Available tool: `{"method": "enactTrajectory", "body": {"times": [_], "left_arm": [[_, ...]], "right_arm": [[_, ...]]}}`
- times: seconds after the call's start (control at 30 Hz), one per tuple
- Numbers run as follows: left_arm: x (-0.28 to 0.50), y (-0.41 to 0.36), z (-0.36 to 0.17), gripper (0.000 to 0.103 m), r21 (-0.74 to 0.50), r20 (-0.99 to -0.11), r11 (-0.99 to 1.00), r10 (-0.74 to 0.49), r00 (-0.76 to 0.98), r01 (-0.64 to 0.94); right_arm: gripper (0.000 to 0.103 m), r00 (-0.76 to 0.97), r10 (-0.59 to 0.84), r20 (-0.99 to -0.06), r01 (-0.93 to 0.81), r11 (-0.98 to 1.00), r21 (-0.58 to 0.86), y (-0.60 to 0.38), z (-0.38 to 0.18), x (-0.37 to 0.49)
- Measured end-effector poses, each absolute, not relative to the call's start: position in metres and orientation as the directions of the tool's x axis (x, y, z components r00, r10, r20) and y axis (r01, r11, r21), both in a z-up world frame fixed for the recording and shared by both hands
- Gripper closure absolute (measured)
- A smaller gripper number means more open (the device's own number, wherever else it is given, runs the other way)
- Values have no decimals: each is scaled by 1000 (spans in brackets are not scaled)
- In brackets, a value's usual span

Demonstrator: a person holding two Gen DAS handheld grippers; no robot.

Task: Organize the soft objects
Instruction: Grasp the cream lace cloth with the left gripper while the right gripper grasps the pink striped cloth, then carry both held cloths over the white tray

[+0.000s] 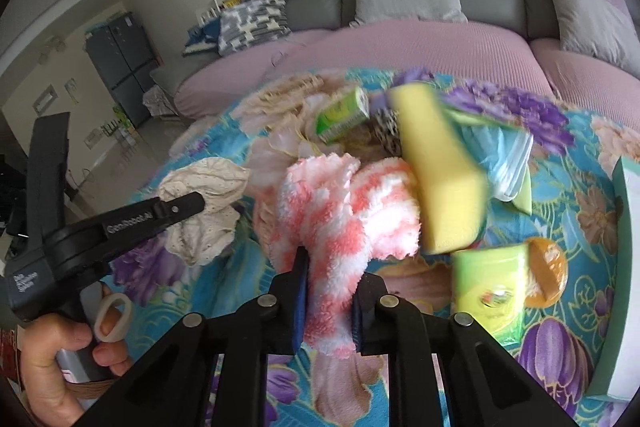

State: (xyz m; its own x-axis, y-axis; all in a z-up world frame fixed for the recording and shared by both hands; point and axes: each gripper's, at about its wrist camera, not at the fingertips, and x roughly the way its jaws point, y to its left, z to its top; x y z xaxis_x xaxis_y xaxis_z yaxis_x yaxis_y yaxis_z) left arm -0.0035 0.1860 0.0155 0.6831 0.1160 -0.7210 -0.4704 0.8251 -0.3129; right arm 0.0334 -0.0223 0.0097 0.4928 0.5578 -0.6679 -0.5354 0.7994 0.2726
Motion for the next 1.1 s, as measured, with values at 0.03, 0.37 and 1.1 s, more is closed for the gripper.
{"method": "enactTrajectory", "body": {"times": [0.03,0.37,1.1], "left_arm": [[-4,186,19,88,-314,-715,827,117,689,-466],[-14,160,62,88,-313,-621,865,126,773,-392],[36,46,117,88,-214,-599,966,-15,801,-142]], "right_arm": [[85,496,566,-658,-541,794,276,-23,13,31],[85,565,608,-558,-566,778,274,-45,59,12],[85,782,298,-548,-219,954,206,-200,109,35]]}}
